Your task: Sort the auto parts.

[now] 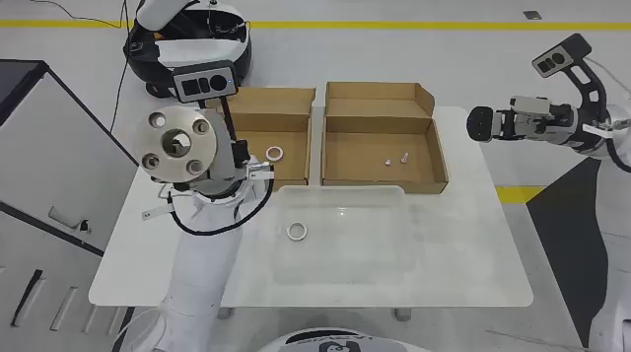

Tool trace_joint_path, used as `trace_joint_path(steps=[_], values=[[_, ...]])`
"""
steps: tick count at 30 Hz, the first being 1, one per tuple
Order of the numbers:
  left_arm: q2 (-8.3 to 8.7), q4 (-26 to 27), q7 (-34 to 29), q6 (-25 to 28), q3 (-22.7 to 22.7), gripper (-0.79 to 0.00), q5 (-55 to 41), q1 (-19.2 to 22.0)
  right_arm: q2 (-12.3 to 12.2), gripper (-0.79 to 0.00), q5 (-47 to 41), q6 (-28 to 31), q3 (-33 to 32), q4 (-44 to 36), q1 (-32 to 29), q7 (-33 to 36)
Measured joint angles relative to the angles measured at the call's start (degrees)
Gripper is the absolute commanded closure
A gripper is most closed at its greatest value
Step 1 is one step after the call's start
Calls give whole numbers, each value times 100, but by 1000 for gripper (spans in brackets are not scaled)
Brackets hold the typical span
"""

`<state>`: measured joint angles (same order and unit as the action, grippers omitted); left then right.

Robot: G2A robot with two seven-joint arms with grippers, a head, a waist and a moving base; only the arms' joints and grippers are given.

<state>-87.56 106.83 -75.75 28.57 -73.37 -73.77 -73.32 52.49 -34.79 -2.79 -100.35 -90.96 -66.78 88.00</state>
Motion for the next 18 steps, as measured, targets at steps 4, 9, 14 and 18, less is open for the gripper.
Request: trace_joint_path(steps=[4,9,14,18], values=[[-127,-89,-24,-24,-100,0,627,3,0,-785,0,0,0,0,0,0],[-212,-168,-47,-48,-176,0,1180,-6,0,-785,0,0,0,0,0,0],[-297,-193,-39,-40,-153,0,1052,-54,0,-785,0,0,0,0,0,0],[-379,-190,-114,-114,-221,0,704,-90,0,-785,0,0,0,0,0,0]])
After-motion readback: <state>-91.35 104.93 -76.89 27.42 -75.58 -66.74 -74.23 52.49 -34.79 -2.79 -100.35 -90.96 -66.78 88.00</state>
